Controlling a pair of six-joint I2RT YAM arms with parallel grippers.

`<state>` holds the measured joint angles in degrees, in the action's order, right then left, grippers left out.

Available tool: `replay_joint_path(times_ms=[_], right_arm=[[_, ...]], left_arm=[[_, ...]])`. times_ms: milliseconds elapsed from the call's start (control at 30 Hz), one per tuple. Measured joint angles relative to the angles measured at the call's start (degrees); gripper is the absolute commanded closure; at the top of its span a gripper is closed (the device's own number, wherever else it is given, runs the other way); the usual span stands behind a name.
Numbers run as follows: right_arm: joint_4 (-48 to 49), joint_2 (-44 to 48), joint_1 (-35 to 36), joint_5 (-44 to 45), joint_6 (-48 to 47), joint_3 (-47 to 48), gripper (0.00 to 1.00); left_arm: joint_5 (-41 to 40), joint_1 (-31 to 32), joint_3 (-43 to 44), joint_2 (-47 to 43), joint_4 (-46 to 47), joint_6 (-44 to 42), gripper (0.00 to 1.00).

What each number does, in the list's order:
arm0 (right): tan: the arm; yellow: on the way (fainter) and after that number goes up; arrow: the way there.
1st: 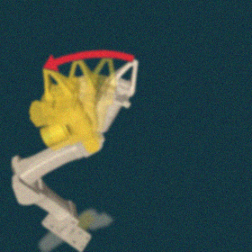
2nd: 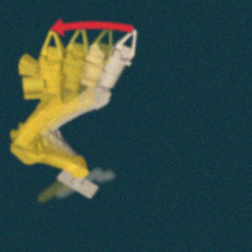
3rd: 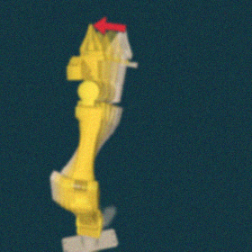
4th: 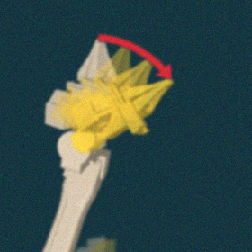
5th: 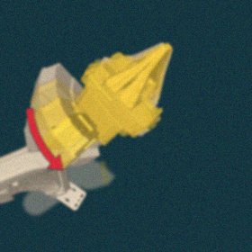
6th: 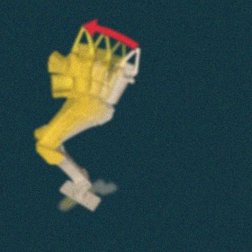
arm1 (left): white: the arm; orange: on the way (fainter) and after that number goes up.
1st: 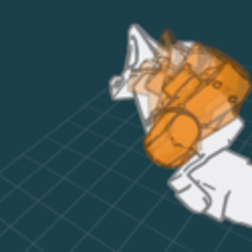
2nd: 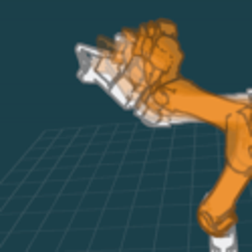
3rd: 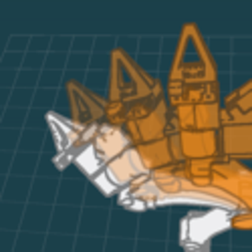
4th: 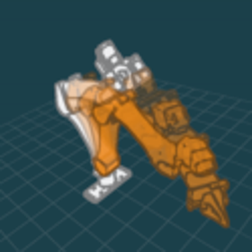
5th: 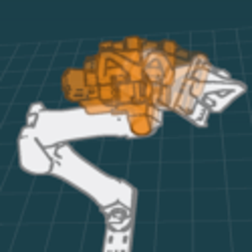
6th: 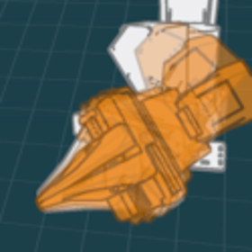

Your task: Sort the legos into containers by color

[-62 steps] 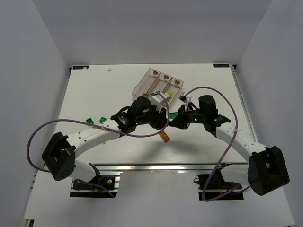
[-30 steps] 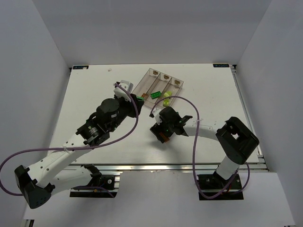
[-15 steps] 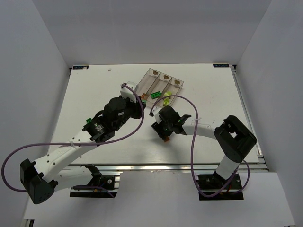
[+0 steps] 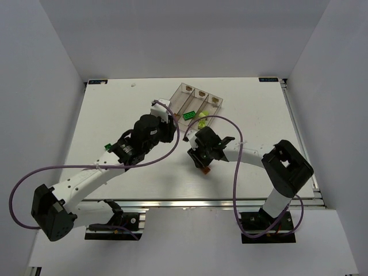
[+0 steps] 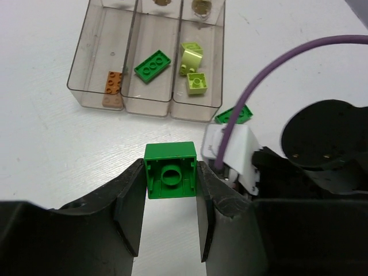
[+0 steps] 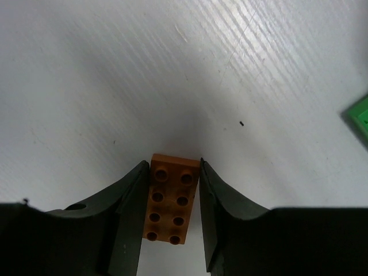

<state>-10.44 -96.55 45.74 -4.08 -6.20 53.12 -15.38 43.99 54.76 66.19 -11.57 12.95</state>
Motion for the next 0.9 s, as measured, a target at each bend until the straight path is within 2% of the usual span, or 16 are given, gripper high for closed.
replay_joint_path(times_ms=[333,633,900], right_arm=[[-3.41,6.91,-2.64,-2.43,-0.28,0.0,0.91],[-3.67,14.56,-4.7,-4.09,-0.24,-0.04,0.92],[-4.11,21.35,-7.5,-6.47,0.04,-0.09,0.92]], left_arm=[[5.03,-7.85,4.37,8.17,0.39,0.79,0.9],[7.48,-9.11,20.35,27.43,-0.46,0.98,0.9],[7.45,-9.84,31.28,41.94,-1.46,1.14,0.84]])
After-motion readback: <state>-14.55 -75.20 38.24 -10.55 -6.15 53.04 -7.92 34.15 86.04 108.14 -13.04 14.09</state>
